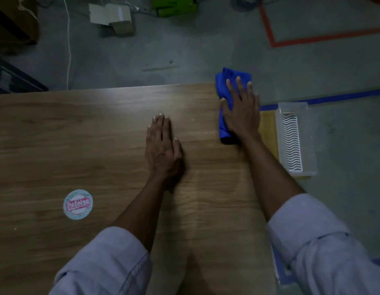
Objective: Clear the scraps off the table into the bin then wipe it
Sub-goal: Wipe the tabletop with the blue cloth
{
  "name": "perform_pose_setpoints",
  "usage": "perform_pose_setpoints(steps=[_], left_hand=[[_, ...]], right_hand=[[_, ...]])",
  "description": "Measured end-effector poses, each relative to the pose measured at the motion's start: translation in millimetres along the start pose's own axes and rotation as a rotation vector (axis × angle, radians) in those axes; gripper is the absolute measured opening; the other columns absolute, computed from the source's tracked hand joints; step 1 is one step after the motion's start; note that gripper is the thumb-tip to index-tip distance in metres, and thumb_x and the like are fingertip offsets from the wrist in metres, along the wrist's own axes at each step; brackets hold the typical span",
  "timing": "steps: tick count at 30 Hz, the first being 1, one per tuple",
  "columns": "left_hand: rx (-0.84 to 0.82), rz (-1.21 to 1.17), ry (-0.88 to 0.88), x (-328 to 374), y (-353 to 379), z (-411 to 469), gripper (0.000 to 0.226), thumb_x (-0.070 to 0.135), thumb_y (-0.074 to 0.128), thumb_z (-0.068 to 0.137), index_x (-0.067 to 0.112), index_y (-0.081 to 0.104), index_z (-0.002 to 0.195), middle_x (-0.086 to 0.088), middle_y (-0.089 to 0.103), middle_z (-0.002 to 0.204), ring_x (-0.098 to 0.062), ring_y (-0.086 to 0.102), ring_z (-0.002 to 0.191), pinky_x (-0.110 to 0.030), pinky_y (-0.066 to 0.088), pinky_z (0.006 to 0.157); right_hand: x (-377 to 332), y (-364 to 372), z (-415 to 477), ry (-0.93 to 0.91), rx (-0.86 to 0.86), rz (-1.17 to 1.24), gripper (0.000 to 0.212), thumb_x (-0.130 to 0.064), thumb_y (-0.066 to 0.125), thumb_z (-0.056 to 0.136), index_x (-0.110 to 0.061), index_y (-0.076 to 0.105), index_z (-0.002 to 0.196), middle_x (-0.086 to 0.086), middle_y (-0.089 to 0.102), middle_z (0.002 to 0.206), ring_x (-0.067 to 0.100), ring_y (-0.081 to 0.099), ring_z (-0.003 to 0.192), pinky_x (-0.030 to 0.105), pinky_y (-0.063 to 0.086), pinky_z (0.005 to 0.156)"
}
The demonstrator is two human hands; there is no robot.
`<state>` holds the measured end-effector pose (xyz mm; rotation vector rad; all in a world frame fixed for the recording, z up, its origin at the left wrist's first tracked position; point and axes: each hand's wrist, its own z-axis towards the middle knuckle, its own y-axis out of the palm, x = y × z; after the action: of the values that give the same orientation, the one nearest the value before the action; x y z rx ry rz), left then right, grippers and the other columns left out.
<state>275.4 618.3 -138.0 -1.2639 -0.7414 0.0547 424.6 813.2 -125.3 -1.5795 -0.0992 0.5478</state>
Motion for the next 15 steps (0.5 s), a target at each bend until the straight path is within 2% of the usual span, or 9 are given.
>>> perform_pose_setpoints(steps=[1,2,6,7,8,9,11,13,15], left_hand=[[0.008,-0.001,0.001,0.0,0.8,-0.3,0.066,0.03,0.039,0.098,0.004,0.03,0.158,-0.013,0.026,0.166,-0.024,0.018,0.156,-0.039,0.009,0.128],[0.018,-0.005,0.0,-0.8,1.8,0.0,0.066,0.032,0.038,0.098,0.004,0.03,0.158,-0.014,0.027,0.166,-0.025,0.019,0.155,-0.039,0.01,0.128],[0.063,-0.075,-0.008,-3.4,4.1,-0.7,0.072,0.044,0.042,0.101,0.0,0.027,0.158,-0.015,0.031,0.164,-0.027,0.026,0.153,-0.041,0.017,0.127],[0.071,-0.088,0.0,-3.6,3.7,-1.1,0.074,0.044,0.045,0.101,0.0,0.027,0.157,-0.016,0.032,0.163,-0.028,0.028,0.153,-0.043,0.019,0.126],[0.07,-0.099,0.005,-3.2,2.4,-1.2,0.075,0.043,0.048,0.1,0.0,0.027,0.157,-0.016,0.032,0.163,-0.028,0.028,0.153,-0.043,0.02,0.126],[0.059,-0.104,0.001,-2.6,0.8,-1.0,0.076,0.044,0.049,0.1,0.001,0.026,0.158,-0.015,0.031,0.164,-0.027,0.026,0.153,-0.043,0.019,0.126],[0.035,-0.085,-0.004,1.3,-2.6,-0.8,0.078,0.047,0.048,0.099,0.004,0.023,0.16,-0.012,0.028,0.166,-0.025,0.022,0.155,-0.041,0.016,0.127],[0.021,-0.058,-0.003,1.6,-2.5,0.2,0.079,0.05,0.045,0.099,0.007,0.02,0.161,-0.01,0.025,0.167,-0.023,0.018,0.156,-0.04,0.013,0.128],[0.002,-0.045,0.012,-2.0,-2.1,1.0,0.08,0.052,0.043,0.098,0.007,0.021,0.161,-0.009,0.025,0.167,-0.023,0.017,0.156,-0.04,0.012,0.128]], right_hand=[[-11.5,2.0,-6.8,0.065,0.009,0.014,0.061,-0.047,0.033,0.103,-0.03,0.022,0.16,-0.002,0.013,0.169,0.028,0.005,0.156,0.048,0.006,0.126],[-27.2,6.6,-19.2,0.036,0.014,0.0,0.06,-0.046,0.032,0.103,-0.029,0.022,0.16,-0.001,0.013,0.169,0.029,0.004,0.156,0.048,0.005,0.126],[-64.6,25.6,-74.3,-0.556,-0.129,-0.048,0.061,-0.043,0.037,0.098,-0.033,0.029,0.158,-0.003,0.02,0.168,0.025,0.008,0.156,0.045,0.014,0.124],[-57.7,24.7,-68.6,-0.65,-0.154,-0.044,0.061,-0.043,0.039,0.098,-0.033,0.03,0.157,-0.004,0.021,0.167,0.023,0.009,0.156,0.044,0.015,0.124],[-48.3,21.8,-56.2,-0.658,-0.137,-0.048,0.06,-0.044,0.04,0.098,-0.033,0.031,0.157,-0.004,0.023,0.167,0.023,0.011,0.156,0.044,0.017,0.124],[-38.8,18.9,-42.2,-0.591,-0.108,-0.055,0.059,-0.045,0.04,0.1,-0.032,0.032,0.157,-0.003,0.024,0.166,0.024,0.013,0.155,0.046,0.019,0.124],[-24.7,11.1,-18.2,-0.292,-0.013,-0.051,0.059,-0.046,0.036,0.102,-0.03,0.03,0.158,-0.001,0.024,0.166,0.028,0.014,0.155,0.049,0.021,0.122],[-33.8,9.3,-23.7,-0.035,0.028,-0.028,0.06,-0.047,0.029,0.103,-0.029,0.023,0.16,-0.001,0.017,0.168,0.029,0.009,0.156,0.049,0.017,0.124],[-58.2,10.0,-71.7,0.016,-0.01,-0.003,0.061,-0.047,0.026,0.105,-0.028,0.013,0.162,-0.001,0.007,0.17,0.028,0.0,0.156,0.049,0.014,0.124]])
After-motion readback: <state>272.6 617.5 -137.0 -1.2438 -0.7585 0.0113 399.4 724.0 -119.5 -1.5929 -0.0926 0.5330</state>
